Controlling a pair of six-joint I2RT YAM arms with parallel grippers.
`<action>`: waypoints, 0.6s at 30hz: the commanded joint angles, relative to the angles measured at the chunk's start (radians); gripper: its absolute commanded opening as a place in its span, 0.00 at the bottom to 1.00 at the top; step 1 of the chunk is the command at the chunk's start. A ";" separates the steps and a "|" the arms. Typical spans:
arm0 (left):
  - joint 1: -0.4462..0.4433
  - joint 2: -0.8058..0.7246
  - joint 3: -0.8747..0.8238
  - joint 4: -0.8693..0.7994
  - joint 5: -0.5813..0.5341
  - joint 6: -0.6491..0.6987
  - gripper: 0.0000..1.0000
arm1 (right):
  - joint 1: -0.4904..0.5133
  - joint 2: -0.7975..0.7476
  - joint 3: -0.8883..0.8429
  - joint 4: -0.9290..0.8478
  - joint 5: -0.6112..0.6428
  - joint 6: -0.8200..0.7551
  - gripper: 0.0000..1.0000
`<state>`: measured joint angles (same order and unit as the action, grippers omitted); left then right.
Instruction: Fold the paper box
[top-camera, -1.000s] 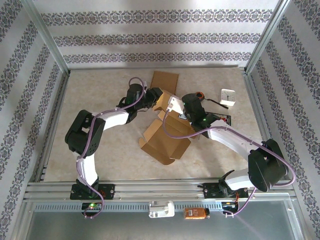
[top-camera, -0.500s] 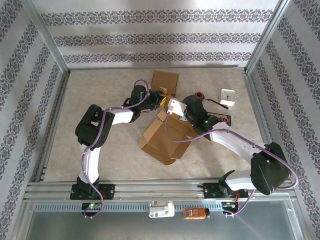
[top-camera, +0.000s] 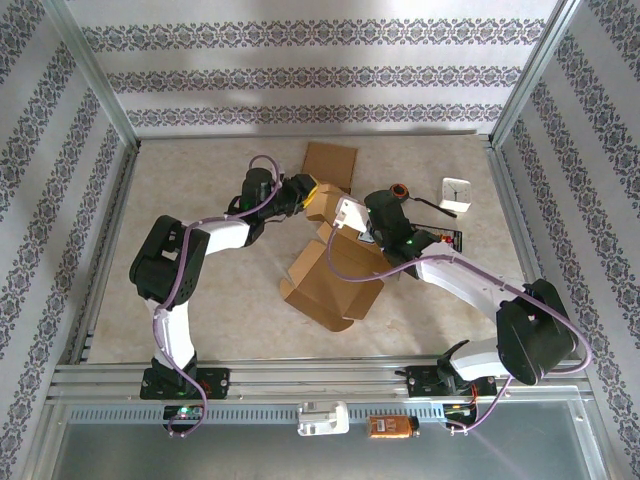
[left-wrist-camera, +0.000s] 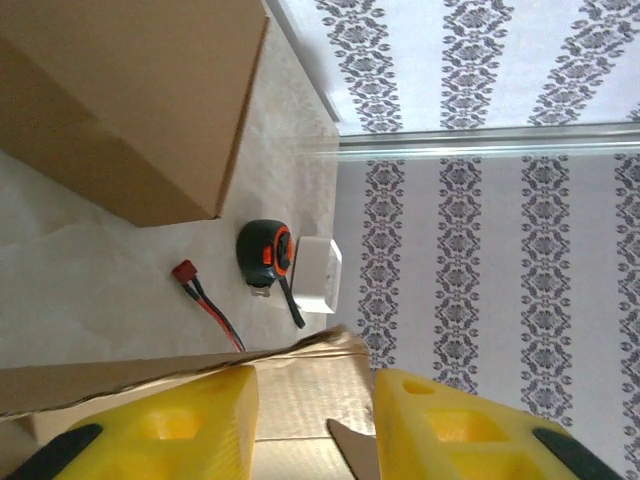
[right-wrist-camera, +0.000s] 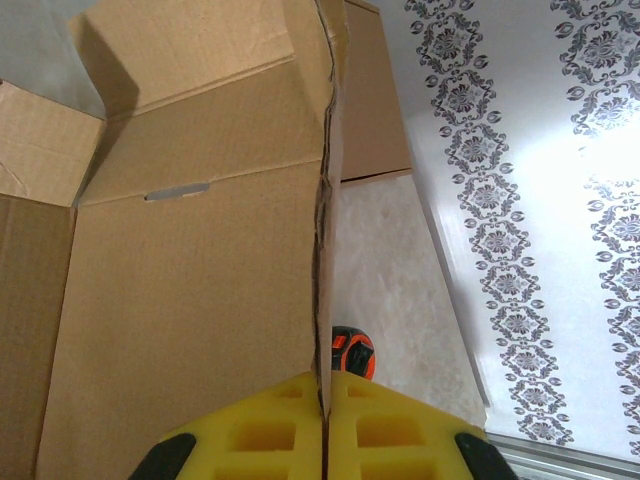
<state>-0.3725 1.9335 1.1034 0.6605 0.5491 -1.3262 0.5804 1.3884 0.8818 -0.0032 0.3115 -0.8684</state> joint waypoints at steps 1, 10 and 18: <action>0.000 0.013 0.047 0.073 0.051 -0.007 0.32 | 0.013 0.013 0.016 -0.017 0.003 -0.006 0.06; -0.059 0.005 0.055 -0.039 0.077 0.062 0.26 | 0.012 0.026 0.016 -0.018 0.010 0.006 0.06; -0.102 -0.042 -0.032 -0.056 0.038 0.086 0.19 | 0.011 0.048 0.029 -0.017 0.045 0.010 0.06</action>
<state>-0.4492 1.9354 1.0897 0.6189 0.5945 -1.2816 0.5804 1.4178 0.8948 -0.0025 0.3527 -0.8680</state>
